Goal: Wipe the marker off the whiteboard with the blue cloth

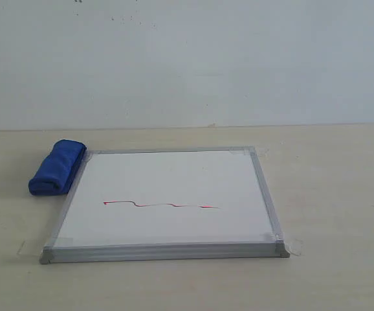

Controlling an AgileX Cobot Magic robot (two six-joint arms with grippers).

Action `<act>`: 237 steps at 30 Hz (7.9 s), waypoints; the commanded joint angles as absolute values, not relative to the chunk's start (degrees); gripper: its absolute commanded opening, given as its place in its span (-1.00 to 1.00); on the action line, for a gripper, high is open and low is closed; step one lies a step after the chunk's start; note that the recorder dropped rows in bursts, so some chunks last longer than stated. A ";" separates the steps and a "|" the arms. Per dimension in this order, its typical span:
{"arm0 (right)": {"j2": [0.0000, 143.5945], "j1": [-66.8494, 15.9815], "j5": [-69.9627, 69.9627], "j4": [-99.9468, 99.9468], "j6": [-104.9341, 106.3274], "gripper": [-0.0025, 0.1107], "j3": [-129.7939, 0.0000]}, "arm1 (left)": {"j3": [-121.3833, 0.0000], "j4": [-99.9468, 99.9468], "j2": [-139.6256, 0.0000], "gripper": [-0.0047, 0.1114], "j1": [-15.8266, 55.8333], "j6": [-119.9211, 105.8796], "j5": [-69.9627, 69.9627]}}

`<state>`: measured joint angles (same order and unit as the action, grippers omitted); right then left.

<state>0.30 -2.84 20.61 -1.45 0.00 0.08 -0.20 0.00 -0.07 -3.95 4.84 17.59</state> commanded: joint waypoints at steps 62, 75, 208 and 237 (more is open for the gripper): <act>0.00 -2.54 20.50 -1.18 0.00 -0.93 0.00 | -79.21 33.61 -106.76 0.36 -4.13 -31.98 22.56; 0.00 -2.54 20.50 -1.18 0.00 -0.93 0.00 | -87.23 8.13 -116.49 0.34 -4.38 -12.27 23.11; 0.00 -2.54 20.50 -1.18 0.00 -0.93 0.00 | -65.35 9.82 -119.59 -0.85 5.38 -10.09 9.59; 0.00 -2.54 20.50 -1.18 0.00 -0.93 0.00 | -65.35 9.02 -119.59 -0.85 12.35 -10.09 8.74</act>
